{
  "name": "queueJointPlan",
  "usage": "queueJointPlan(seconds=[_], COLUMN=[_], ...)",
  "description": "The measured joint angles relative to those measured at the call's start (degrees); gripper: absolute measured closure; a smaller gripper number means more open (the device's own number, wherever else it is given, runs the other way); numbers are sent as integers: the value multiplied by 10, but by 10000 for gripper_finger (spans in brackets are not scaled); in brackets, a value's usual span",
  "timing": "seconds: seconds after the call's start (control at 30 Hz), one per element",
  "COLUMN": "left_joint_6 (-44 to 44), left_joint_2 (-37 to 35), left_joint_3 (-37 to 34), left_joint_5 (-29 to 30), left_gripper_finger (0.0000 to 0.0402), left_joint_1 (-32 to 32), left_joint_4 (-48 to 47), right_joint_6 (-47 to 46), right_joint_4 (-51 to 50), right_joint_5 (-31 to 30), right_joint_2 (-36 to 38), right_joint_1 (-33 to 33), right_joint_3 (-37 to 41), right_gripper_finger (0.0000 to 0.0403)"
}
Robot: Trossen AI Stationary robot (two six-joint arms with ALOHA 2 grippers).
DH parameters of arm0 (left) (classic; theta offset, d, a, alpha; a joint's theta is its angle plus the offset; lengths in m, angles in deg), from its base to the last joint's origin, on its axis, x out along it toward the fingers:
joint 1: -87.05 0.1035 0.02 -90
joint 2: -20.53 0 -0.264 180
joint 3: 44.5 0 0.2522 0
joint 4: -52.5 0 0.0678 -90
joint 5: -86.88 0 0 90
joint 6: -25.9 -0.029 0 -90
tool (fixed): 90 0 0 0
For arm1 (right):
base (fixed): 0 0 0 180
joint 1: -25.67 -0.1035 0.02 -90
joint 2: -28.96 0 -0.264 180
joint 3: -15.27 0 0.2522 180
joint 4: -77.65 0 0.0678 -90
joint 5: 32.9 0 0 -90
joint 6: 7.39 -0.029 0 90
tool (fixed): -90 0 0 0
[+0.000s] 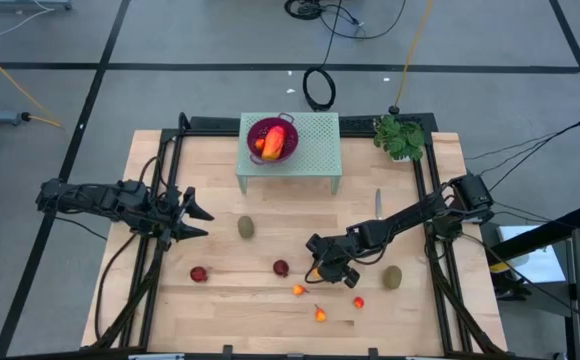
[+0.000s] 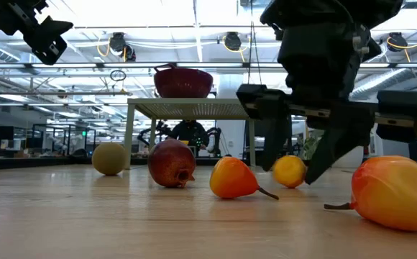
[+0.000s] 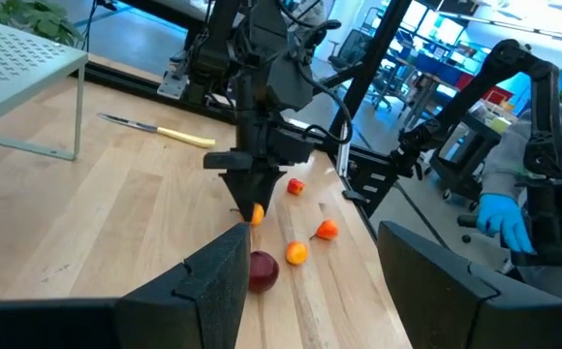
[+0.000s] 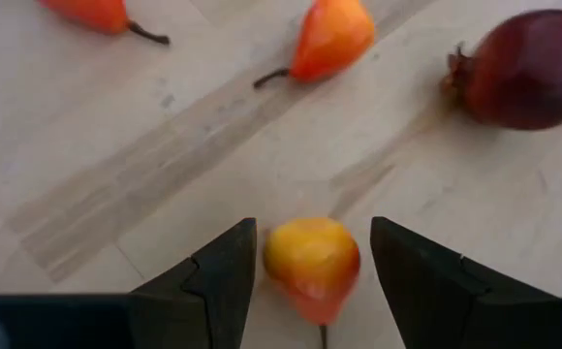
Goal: Pick & Place Fruit
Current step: Put the pear into the violet strainer bowl on the shelf
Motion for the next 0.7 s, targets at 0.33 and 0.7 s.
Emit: queueJointPlan(seconds=[0.33,0.7], left_joint_6=[0,0], left_joint_2=[0,0], left_joint_3=[0,0], left_joint_5=[0,0], left_gripper_finger=[174,174], left_joint_1=[0,0], left_joint_4=[0,0], right_joint_6=[-1,-1], right_joint_4=[0,-2], right_joint_5=[10,9], right_joint_2=[-4,-4], right_joint_1=[0,0], right_joint_3=[0,0], right_gripper_finger=[204,230])
